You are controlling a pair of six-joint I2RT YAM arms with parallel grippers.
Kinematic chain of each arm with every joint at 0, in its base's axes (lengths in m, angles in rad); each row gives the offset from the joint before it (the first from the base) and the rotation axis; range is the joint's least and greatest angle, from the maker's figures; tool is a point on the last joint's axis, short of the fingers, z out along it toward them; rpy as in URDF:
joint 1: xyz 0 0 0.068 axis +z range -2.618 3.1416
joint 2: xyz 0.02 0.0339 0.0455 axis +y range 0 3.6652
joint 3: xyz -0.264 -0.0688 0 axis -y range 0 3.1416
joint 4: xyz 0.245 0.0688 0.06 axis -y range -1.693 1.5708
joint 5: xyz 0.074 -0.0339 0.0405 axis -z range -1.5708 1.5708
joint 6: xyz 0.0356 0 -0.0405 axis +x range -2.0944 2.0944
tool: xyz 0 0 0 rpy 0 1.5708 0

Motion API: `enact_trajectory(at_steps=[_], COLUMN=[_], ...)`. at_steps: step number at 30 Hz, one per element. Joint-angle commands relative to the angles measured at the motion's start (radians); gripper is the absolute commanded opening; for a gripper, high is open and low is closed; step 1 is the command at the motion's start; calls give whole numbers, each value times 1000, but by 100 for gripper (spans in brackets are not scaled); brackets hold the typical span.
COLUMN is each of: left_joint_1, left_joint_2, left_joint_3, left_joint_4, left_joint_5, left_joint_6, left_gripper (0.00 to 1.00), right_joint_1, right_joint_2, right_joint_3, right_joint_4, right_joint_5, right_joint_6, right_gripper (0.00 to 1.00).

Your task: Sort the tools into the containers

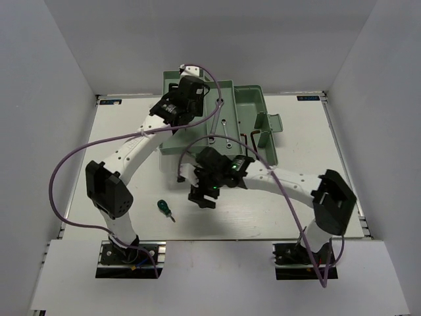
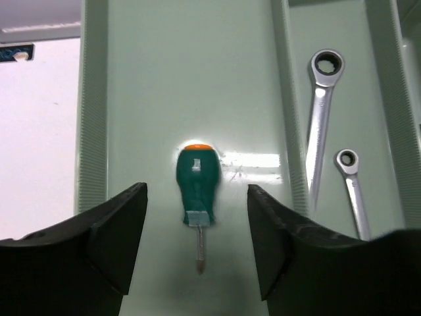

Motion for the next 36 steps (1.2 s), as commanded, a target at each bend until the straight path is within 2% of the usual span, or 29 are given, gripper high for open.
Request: enact_trajectory(at_steps=[1, 7, 8, 9, 10, 16, 19, 23, 27, 31, 34, 35, 36], left_joint_1=[7, 7, 7, 7, 7, 7, 7, 7, 7, 7, 7, 7, 7], left_joint_2=[-72, -204, -228, -256, -287, -630, -777, -906, -998, -1077, -1123, -1135, -1149], left_joint_3=[62, 92, 82, 58, 36, -339, -480, -574, -626, -653, -677, -701, -714], left_joint_4=[-20, -54, -69, -78, -78, -42, -28, -55, -111, -147, -192, -203, -203], left_joint_5=[39, 70, 70, 79, 79, 151, 191, 217, 217, 208, 208, 199, 198], left_joint_6=[-2, -2, -2, -2, -13, -54, -54, -77, -102, -125, -155, -165, -181], left_gripper=[74, 82, 89, 89, 89, 90, 90, 90, 90, 91, 91, 91, 91], right_joint_1=[75, 170, 187, 200, 220, 246, 244, 247, 246, 243, 244, 249, 249], right_joint_2=[80, 236, 270, 304, 343, 486, 560, 630, 678, 691, 675, 669, 654], right_joint_3=[112, 218, 260, 271, 285, 469, 561, 626, 631, 595, 562, 549, 540], right_joint_4=[75, 150, 149, 161, 167, 123, 85, 68, 38, 25, 23, 32, 37], right_joint_5=[144, 259, 271, 381, 411, 420, 429, 436, 426, 419, 423, 428, 429], right_joint_6=[154, 300, 310, 330, 370, 481, 525, 556, 584, 596, 585, 561, 559], right_gripper=[80, 87, 87, 88, 90, 90, 90, 89, 84, 72, 52, 36, 27])
